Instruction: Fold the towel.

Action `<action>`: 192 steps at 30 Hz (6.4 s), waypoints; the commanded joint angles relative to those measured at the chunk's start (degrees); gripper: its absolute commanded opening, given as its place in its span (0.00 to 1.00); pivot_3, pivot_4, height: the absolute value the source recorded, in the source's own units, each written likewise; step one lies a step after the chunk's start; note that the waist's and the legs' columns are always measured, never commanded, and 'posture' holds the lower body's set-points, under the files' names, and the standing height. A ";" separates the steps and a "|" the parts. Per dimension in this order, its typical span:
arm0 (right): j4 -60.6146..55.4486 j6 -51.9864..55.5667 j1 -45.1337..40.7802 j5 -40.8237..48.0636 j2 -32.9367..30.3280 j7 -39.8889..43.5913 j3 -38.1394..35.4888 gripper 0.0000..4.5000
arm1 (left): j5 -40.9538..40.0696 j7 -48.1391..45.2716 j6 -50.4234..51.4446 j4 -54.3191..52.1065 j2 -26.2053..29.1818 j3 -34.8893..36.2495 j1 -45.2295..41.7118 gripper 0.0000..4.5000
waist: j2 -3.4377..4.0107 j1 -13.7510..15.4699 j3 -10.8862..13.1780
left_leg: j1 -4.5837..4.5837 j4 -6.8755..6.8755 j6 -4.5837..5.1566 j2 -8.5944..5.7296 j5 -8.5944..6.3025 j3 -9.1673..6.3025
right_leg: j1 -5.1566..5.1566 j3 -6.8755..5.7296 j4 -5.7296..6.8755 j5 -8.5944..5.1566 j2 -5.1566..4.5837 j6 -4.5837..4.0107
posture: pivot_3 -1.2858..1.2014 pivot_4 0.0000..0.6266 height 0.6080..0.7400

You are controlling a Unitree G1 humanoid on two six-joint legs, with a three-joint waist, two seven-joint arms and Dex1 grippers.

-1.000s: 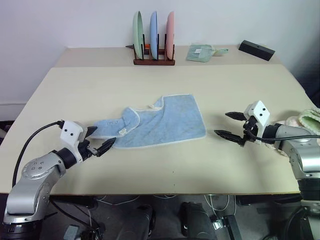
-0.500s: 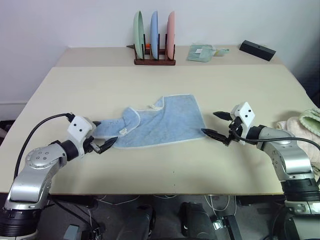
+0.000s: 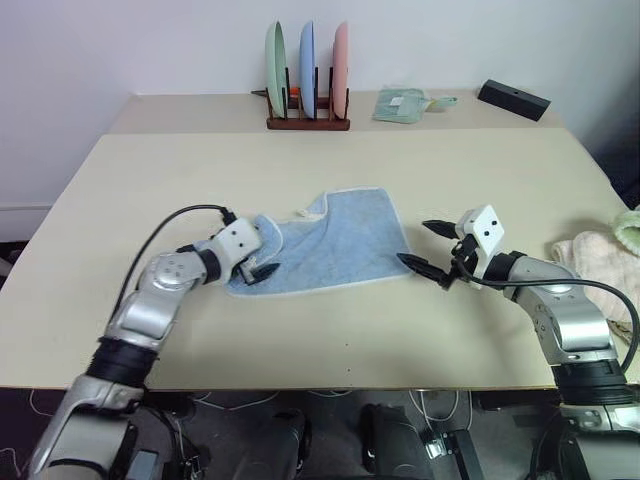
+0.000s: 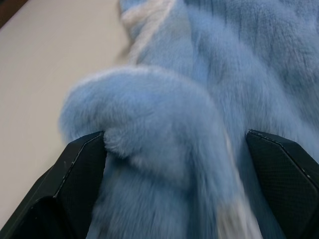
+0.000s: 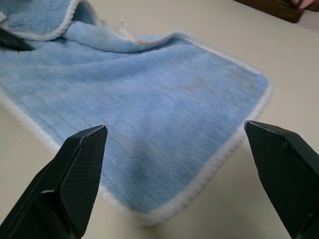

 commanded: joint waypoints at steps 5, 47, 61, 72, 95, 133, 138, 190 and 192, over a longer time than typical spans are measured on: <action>-1.69 -1.49 0.41 -0.20 0.04 -1.21 -1.51 1.00 | 6.62 11.01 -3.82 7.95 -1.37 2.14 -3.79 0.99 | 0.00 -0.07 0.00 | 0.01 0.01 -0.02 0.01 0.01 0.00 | 0.00 0.01 0.02 0.00 0.01 0.00 | 0.52 0.24 1.00; -1.01 -1.75 -0.38 -1.33 0.98 -1.67 0.15 1.00 | -13.80 5.80 15.15 -16.37 -1.07 19.04 10.14 0.16 | 0.00 -0.44 0.00 | -0.01 0.11 -0.02 0.01 0.01 0.00 | -0.02 0.02 0.11 0.00 0.01 0.00 | 0.52 0.24 1.00; -0.11 -1.41 -1.73 -1.77 0.94 -0.42 0.89 1.00 | -19.09 -1.60 20.18 -23.12 7.17 19.84 21.33 0.21 | 0.01 0.00 0.00 | 0.07 0.07 0.08 -0.01 -0.05 0.00 | 0.00 0.16 0.11 -0.01 0.04 -0.01 | 0.52 0.24 1.00; -1.19 -1.10 -0.38 -1.66 0.79 -0.87 0.57 1.00 | -10.68 5.45 19.55 -23.61 6.26 14.55 18.12 0.65 | 0.01 0.09 0.00 | 0.07 0.06 0.01 -0.02 -0.01 0.01 | 0.00 0.16 0.11 0.00 0.03 -0.01 | 0.52 0.24 1.00; 1.52 -2.21 -2.53 -2.88 0.88 0.45 1.65 1.00 | -7.53 12.88 19.60 -30.80 0.36 14.86 17.41 0.24 | 0.01 -0.02 0.00 | 0.07 0.05 0.01 -0.02 -0.01 0.01 | -0.01 0.16 0.11 0.00 0.03 -0.01 | 0.52 0.24 1.00; 55.55 -8.40 -42.05 -17.65 15.73 -5.58 11.26 1.00 | -33.06 -9.65 31.01 -41.74 17.77 28.09 40.57 0.01 | -0.01 -0.59 0.10 | 0.43 -0.67 -0.17 0.04 0.10 0.13 | -0.04 0.43 -0.06 -0.02 0.06 -0.09 | 0.52 0.24 1.00; 62.46 -7.99 -43.98 -20.76 17.51 -6.13 12.56 1.00 | -33.94 -8.68 31.48 -42.17 16.59 28.40 39.77 0.01 | 0.02 -1.64 0.10 | 0.46 -0.79 -0.18 0.04 0.11 0.13 | -0.05 0.46 -0.10 -0.04 0.07 -0.14 | 0.52 0.24 1.00; 34.93 9.71 -29.02 -17.08 12.33 -6.00 12.39 0.08 | -37.53 -2.64 29.70 -41.58 9.06 19.31 27.53 0.00 | 0.02 -1.30 0.08 | 0.80 -0.84 -0.13 0.42 0.06 0.53 | 0.26 0.89 -0.44 0.05 0.60 -0.21 | 0.52 0.24 1.00; 33.25 11.53 -28.28 -15.96 11.99 -5.88 11.13 0.01 | -37.50 -2.68 29.61 -41.42 8.99 19.16 27.11 0.00 | 0.02 -1.26 0.08 | 0.80 -0.84 -0.12 0.42 0.06 0.53 | 0.27 0.89 -0.44 0.05 0.60 -0.21 | 0.52 0.24 1.00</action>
